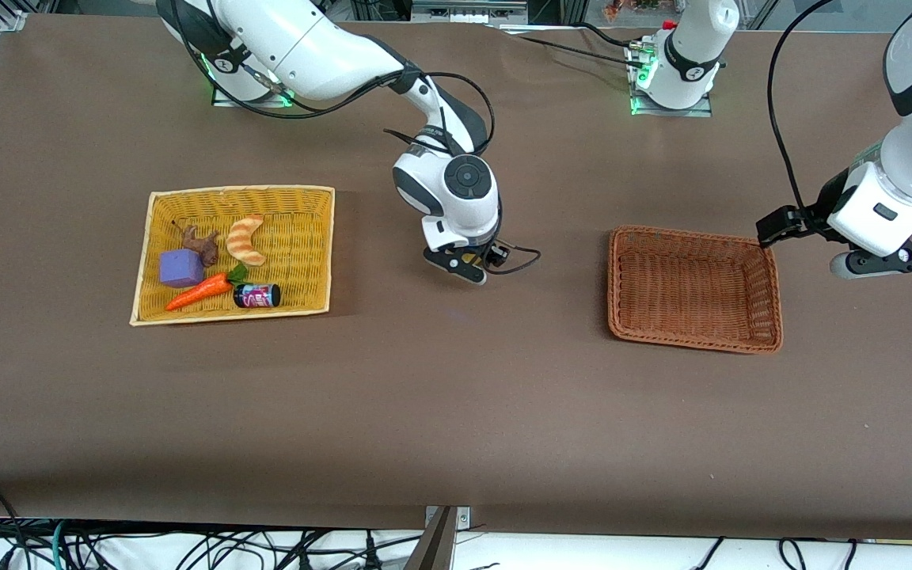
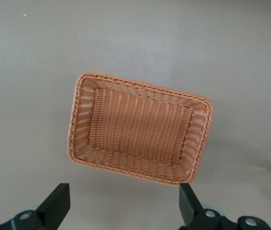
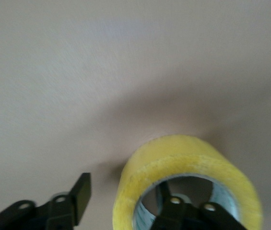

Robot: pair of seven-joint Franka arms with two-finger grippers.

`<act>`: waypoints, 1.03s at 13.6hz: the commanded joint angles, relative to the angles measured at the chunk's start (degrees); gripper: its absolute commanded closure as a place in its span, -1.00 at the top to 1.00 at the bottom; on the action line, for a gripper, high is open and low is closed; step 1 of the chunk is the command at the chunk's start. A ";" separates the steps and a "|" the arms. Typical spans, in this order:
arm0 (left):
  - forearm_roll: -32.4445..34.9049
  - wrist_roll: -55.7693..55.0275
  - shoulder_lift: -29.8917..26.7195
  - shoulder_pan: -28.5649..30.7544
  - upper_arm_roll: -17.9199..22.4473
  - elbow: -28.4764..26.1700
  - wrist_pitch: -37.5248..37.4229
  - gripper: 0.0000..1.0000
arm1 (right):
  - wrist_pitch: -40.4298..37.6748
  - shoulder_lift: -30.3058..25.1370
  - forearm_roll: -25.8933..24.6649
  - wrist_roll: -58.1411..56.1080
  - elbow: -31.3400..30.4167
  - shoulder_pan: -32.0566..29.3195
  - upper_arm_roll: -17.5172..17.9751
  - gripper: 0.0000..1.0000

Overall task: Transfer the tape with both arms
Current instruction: 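Set the tape roll on the table and open the right gripper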

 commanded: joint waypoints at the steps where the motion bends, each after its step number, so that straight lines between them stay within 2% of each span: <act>1: -2.10 -6.12 -0.06 -0.35 -2.06 0.73 -0.03 1.00 | -11.50 -4.04 -1.66 -8.18 5.87 0.13 -0.63 1.00; 2: -1.58 -8.67 -0.06 -0.27 -3.64 0.73 -0.03 1.00 | -14.41 -6.32 -1.66 -13.97 6.15 -0.74 -1.15 1.00; 5: -1.31 -8.88 0.03 -0.27 -4.19 0.73 -0.03 1.00 | -22.22 -15.19 -0.96 -29.81 4.84 -7.41 -2.21 1.00; 7: -1.23 -8.35 0.64 -0.35 -4.19 0.73 0.49 1.00 | -29.26 -18.80 -0.87 -40.95 4.84 -13.38 -2.21 1.00; 10: -1.14 -1.43 0.90 0.96 -3.57 0.65 0.85 1.00 | -36.13 -23.03 0.00 -57.32 4.84 -23.30 -2.30 1.00; 12: -1.75 -0.44 0.03 3.15 -4.10 -2.84 3.55 1.00 | -38.16 -25.23 5.08 -64.88 5.01 -30.51 -2.48 1.00; 14: -2.28 -2.36 -3.30 2.37 -4.19 -9.08 8.21 1.00 | -39.57 -27.42 6.68 -73.40 5.10 -37.11 -3.09 1.00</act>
